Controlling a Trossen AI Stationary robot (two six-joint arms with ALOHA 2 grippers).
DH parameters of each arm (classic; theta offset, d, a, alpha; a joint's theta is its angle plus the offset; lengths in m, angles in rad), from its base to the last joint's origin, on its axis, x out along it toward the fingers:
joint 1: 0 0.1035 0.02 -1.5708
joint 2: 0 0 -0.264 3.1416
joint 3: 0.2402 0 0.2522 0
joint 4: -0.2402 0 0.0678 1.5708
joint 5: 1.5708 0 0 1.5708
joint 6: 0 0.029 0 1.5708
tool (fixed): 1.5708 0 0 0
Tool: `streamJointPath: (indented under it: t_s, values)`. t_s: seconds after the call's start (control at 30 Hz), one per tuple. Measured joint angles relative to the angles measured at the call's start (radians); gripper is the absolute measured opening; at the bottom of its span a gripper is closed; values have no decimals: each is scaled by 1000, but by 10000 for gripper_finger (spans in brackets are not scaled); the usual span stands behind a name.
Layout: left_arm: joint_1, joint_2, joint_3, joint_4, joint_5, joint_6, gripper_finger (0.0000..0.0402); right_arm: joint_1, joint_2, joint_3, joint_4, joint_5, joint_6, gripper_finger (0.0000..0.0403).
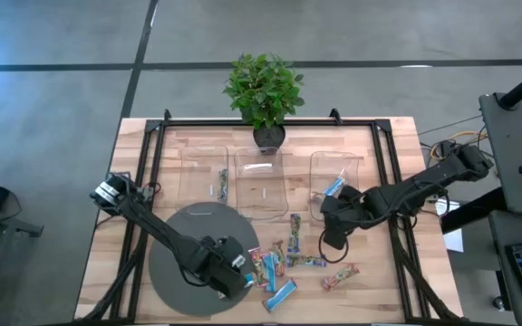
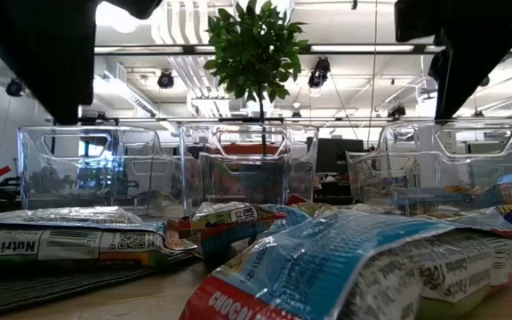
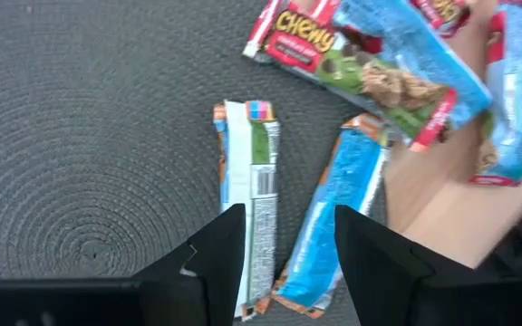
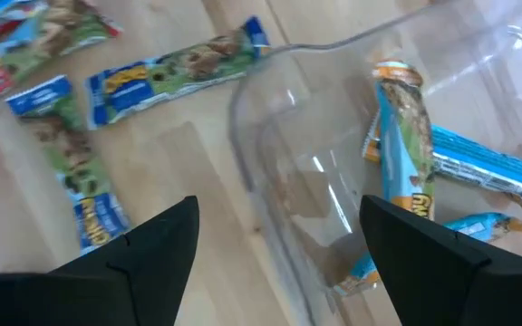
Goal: Pick and place Granola Bars by type
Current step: Put the red granola bar into the middle transparent bin
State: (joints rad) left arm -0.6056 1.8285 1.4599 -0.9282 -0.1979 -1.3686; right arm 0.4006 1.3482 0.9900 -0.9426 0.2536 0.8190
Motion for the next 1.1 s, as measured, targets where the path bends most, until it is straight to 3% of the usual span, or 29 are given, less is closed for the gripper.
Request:
streamJointPath:
  t_s: [0.3, 0.57, 0.63, 0.73, 0.87, 1.1]
  values:
    - [-13, 8, 6, -36, -4, -9, 153, 106, -24, 54, 0, 112, -17, 292]
    - [-25, 7, -12, -39, -5, -8, 153, 192, -22, 66, -4, 114, -87, 292]
    - [-29, 7, -12, -40, -4, -4, 153, 204, -22, 66, -4, 98, -45, 292]
    - [-33, 7, -12, -41, -1, -4, 153, 229, -22, 66, -21, -17, 22, 292]
    - [-41, 7, -12, -41, 5, -10, 153, 321, -22, 55, -70, -92, 11, 292]
    - [-46, 6, -14, -42, 6, -1, 153, 461, 36, -11, 79, -97, -257, 292]
